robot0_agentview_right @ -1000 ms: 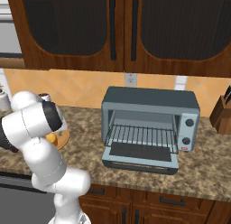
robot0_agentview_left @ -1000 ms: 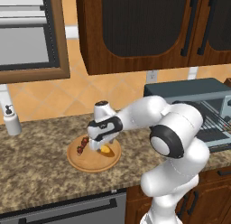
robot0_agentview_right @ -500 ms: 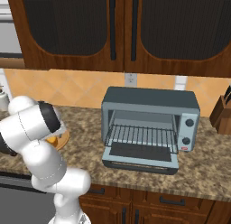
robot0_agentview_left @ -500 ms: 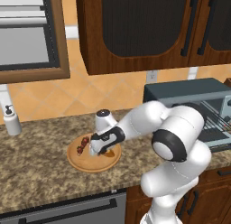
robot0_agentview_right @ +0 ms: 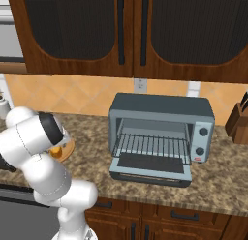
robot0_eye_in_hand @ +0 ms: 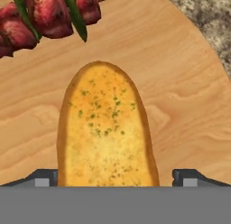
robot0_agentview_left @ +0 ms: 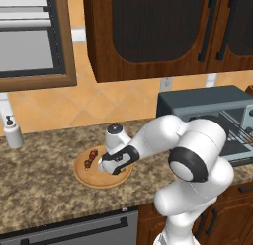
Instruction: Pick up the kebab skewer and baguette bread, and place them inside the toaster oven. Close the toaster oven door and start by setting the timer.
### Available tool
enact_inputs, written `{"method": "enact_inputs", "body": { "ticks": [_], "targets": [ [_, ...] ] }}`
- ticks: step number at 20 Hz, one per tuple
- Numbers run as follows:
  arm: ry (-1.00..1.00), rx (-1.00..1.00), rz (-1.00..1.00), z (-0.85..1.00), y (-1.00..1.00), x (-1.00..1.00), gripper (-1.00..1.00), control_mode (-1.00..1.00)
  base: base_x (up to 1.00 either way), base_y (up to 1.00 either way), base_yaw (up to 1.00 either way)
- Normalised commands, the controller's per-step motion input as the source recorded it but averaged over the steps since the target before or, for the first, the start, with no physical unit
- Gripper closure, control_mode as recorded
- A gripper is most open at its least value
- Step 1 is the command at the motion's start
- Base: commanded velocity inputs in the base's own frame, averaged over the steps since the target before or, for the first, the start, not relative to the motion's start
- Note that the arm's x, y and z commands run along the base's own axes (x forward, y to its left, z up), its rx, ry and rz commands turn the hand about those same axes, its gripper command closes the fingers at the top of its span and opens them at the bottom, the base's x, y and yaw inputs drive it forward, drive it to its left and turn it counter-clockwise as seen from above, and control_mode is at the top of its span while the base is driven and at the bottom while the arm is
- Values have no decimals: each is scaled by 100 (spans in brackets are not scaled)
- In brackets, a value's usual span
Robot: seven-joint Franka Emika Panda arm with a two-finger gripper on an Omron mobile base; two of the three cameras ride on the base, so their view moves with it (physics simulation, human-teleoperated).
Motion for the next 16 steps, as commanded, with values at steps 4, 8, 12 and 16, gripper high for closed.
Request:
{"method": "enact_inputs", "body": {
  "ticks": [4, 8, 12, 16],
  "targets": [
    [-2, 0, 0, -20, 0, -3, 100, -100, 0, 0, 0],
    [0, 0, 0, -21, 0, 0, 100, -100, 0, 0, 0],
    [0, 0, 0, -6, 0, 0, 100, -100, 0, 0, 0],
    [0, 0, 0, 24, 0, 0, 100, -100, 0, 0, 0]
  ]
}}
